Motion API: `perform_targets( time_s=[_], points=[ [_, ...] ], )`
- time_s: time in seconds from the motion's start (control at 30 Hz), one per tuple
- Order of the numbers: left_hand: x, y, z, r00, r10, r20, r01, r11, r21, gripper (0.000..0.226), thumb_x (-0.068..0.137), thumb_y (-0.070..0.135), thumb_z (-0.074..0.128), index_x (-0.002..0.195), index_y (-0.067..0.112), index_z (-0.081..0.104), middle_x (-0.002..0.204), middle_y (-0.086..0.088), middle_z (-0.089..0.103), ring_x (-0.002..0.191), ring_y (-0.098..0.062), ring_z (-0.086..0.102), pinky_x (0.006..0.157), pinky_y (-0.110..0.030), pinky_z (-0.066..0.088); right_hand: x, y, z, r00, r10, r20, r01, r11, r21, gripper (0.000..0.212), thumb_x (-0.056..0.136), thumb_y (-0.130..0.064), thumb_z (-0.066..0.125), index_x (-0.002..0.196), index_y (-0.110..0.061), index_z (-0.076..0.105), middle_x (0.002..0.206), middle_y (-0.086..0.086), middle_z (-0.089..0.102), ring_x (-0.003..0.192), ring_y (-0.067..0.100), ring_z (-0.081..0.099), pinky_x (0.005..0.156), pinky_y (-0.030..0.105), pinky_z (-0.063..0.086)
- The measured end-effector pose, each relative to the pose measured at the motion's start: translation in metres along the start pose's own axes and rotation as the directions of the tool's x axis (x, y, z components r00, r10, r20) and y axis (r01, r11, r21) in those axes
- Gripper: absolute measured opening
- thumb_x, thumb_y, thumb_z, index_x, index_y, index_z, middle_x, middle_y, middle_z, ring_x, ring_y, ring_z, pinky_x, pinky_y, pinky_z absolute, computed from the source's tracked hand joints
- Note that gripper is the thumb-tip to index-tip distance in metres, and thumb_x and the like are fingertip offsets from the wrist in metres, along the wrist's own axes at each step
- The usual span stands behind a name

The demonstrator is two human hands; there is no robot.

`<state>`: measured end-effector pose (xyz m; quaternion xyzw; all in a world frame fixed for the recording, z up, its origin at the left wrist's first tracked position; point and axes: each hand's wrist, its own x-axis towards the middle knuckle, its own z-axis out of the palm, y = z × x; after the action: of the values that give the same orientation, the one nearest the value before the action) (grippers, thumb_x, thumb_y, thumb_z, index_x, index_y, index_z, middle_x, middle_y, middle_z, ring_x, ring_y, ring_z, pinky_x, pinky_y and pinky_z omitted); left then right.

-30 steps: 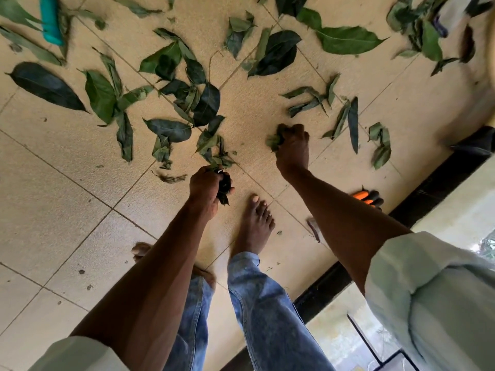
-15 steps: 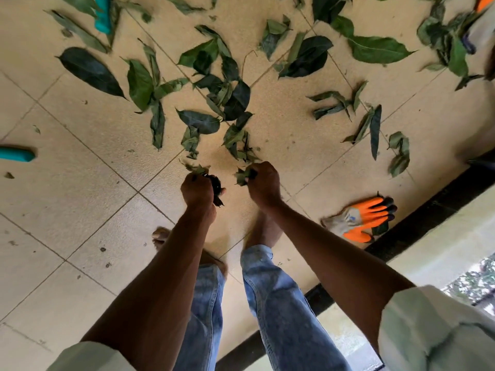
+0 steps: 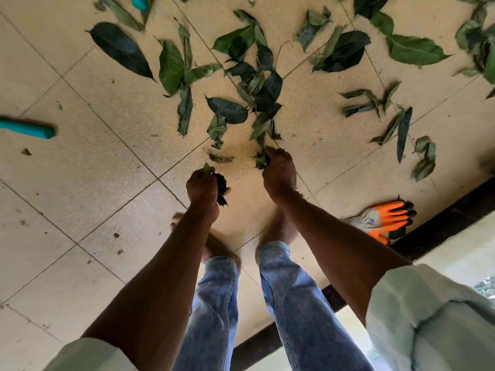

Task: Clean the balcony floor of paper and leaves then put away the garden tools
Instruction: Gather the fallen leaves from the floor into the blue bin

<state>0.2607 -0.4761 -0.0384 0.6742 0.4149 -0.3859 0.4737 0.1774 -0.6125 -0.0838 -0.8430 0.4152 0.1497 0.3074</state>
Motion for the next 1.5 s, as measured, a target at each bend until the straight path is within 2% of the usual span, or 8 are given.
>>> perform_targets(
  time_s=[0.1,0.23,0.4,0.53,0.7,0.97,1.27,1.5],
  points=[
    [-0.006,0.005,0.001,1.000,-0.015,0.009,0.016,1.000,-0.019,0.026,0.093,-0.005,0.049,0.115,0.007,0.056,0.096,-0.016,0.062,0.074,-0.020,0.061,0.053,-0.026,0.055,-0.012,-0.007,-0.009,0.993,-0.075,0.094,0.071,0.996,0.046,0.044,0.085,0.001,0.060,0.126,-0.008,0.045,0.100,0.015,0.067,0.090,0.027,0.065,0.073,0.040,0.057],
    [-0.010,0.010,0.002,1.000,-0.017,0.022,0.018,0.999,-0.047,0.024,0.090,-0.009,0.046,0.094,0.011,0.057,0.094,-0.018,0.060,0.080,-0.026,0.059,0.052,-0.026,0.055,0.009,-0.020,-0.021,0.989,-0.148,-0.007,0.148,0.989,0.010,0.010,0.081,0.003,0.068,0.088,-0.003,0.066,0.095,0.015,0.066,0.089,0.027,0.063,0.074,0.040,0.057],
    [-0.004,0.015,-0.003,0.999,-0.026,0.033,0.029,0.997,-0.067,0.026,0.089,-0.010,0.049,0.087,0.015,0.057,0.100,-0.020,0.061,0.084,-0.028,0.060,0.052,-0.027,0.058,0.045,-0.039,-0.021,0.992,-0.116,-0.040,0.112,0.988,-0.106,0.007,0.079,-0.017,0.074,0.085,-0.020,0.073,0.148,0.009,0.030,0.133,0.032,0.029,0.096,0.048,0.041],
    [0.004,0.013,-0.008,0.998,-0.046,0.052,0.050,0.995,-0.088,0.024,0.089,-0.009,0.051,0.098,0.012,0.058,0.100,-0.019,0.060,0.085,-0.028,0.059,0.049,-0.025,0.054,0.059,-0.047,-0.002,0.999,-0.031,-0.022,0.031,0.999,-0.010,0.011,0.083,-0.011,0.069,0.089,-0.018,0.073,0.160,0.005,0.012,0.145,0.031,0.010,0.107,0.050,0.036],
    [0.009,0.012,-0.013,0.998,-0.035,0.047,0.038,0.996,-0.079,0.030,0.089,-0.010,0.049,0.114,0.005,0.057,0.107,-0.021,0.059,0.086,-0.028,0.059,0.049,-0.024,0.053,0.038,-0.046,0.017,0.990,-0.098,-0.101,0.096,0.995,-0.031,0.026,0.085,0.003,0.062,0.107,-0.008,0.070,0.146,0.010,0.041,0.125,0.026,0.041,0.088,0.026,0.047],
    [-0.006,0.020,-0.016,0.997,-0.038,0.066,0.045,0.993,-0.110,0.029,0.090,-0.011,0.047,0.110,0.009,0.056,0.110,-0.024,0.059,0.087,-0.027,0.059,0.047,-0.022,0.052,0.005,-0.021,-0.006,0.988,-0.108,0.114,0.110,0.994,-0.016,0.058,0.086,-0.001,0.061,0.140,-0.011,0.042,0.116,0.019,0.063,0.109,0.030,0.060,0.088,0.040,0.054],
    [-0.005,0.013,-0.010,0.994,-0.020,0.107,0.034,0.990,-0.139,0.029,0.089,-0.011,0.044,0.100,0.012,0.057,0.102,-0.021,0.057,0.078,-0.024,0.057,0.049,-0.026,0.050,0.047,-0.021,-0.023,0.996,-0.076,0.042,0.065,0.973,0.221,0.028,0.088,0.006,0.054,0.115,-0.001,0.058,0.111,0.006,0.059,0.094,0.015,0.064,0.076,0.041,0.058],
    [0.009,-0.003,-0.016,0.996,-0.029,0.082,0.041,0.989,-0.141,0.027,0.089,-0.010,0.047,0.105,0.010,0.057,0.100,-0.020,0.057,0.074,-0.022,0.057,0.051,-0.027,0.052,0.061,-0.023,-0.014,0.992,-0.116,0.052,0.125,0.970,-0.210,0.023,0.085,-0.010,0.066,0.106,-0.019,0.069,0.150,0.008,0.026,0.133,0.032,0.025,0.102,0.047,0.036]
  ],
)
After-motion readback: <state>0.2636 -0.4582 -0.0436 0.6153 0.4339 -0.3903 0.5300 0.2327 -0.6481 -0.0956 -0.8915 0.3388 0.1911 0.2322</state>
